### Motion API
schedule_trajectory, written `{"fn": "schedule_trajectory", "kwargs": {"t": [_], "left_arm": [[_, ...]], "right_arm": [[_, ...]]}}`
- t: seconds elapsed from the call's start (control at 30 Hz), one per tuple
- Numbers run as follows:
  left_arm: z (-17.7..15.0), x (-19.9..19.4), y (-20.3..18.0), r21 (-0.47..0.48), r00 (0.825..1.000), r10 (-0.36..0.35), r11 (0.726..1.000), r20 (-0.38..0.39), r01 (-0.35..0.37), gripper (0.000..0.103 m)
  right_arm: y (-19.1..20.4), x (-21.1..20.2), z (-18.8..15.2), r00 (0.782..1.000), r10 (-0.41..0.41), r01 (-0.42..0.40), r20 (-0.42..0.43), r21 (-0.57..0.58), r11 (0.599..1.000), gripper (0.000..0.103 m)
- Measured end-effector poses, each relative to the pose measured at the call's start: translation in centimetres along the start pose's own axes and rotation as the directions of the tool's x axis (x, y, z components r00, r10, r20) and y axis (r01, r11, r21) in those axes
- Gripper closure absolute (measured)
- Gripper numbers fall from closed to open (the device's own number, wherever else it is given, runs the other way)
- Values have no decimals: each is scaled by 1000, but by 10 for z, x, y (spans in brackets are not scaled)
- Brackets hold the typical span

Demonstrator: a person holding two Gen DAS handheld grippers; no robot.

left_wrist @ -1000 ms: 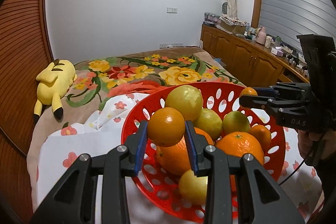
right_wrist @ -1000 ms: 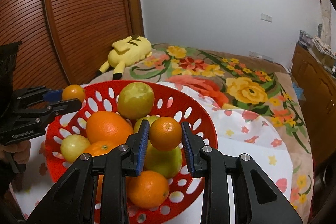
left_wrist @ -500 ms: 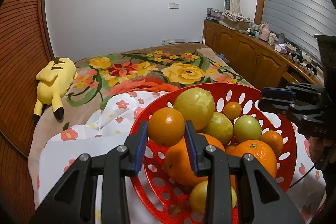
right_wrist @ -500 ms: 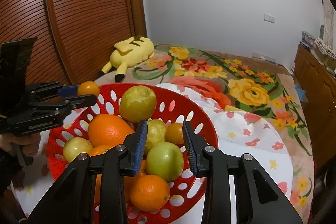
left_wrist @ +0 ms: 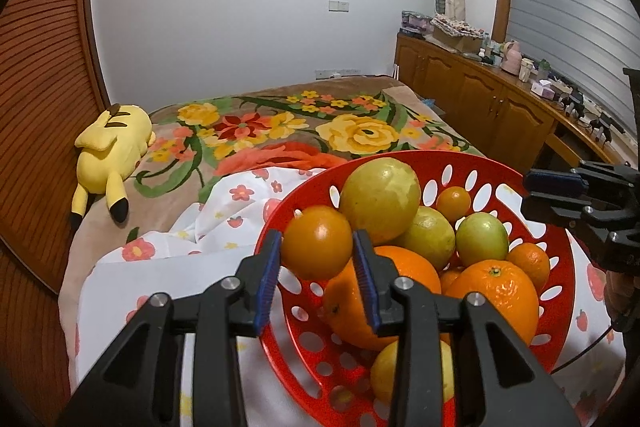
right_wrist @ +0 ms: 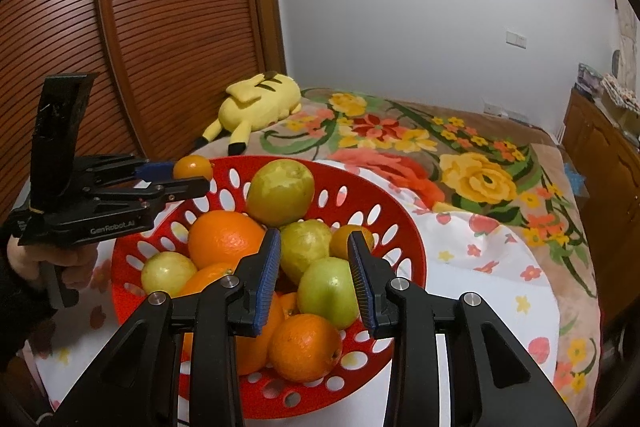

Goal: Organize fruits

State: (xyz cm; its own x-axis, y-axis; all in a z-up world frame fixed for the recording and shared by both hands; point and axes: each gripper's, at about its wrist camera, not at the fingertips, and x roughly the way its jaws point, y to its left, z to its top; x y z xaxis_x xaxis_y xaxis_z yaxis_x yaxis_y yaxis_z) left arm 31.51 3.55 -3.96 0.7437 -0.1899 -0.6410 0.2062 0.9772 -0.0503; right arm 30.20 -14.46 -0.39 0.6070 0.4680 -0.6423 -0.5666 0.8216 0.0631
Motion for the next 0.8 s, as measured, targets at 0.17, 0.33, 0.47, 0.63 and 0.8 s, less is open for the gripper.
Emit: {"fn": "schedule_trajectory", "kwargs": {"t": [0.17, 0.33, 0.47, 0.63, 0.8], "left_arm": [[-2, -5, -4, 3, 1000, 8, 1000, -3, -8, 53], [-7, -18, -10, 0, 1000, 5, 1000, 6, -5, 52], [-12, -35, -18, 4, 1000, 6, 1000, 24, -6, 51], [-20, -60, -29, 14, 999, 6, 1000, 48, -6, 50], [-33, -84, -40, 22, 997, 0, 1000, 75, -2, 47]], "right_arm": [[2, -4, -4, 1000, 1, -1, 2, 3, 1000, 69], [5, -13, -10, 1000, 1, -1, 14, 13, 1000, 69], [13, -25, -17, 1000, 1, -2, 30, 19, 1000, 69], [23, -45, -28, 998, -10, 8, 58, 30, 1000, 68], [32, -64, -38, 996, -25, 21, 88, 50, 999, 66]]}}
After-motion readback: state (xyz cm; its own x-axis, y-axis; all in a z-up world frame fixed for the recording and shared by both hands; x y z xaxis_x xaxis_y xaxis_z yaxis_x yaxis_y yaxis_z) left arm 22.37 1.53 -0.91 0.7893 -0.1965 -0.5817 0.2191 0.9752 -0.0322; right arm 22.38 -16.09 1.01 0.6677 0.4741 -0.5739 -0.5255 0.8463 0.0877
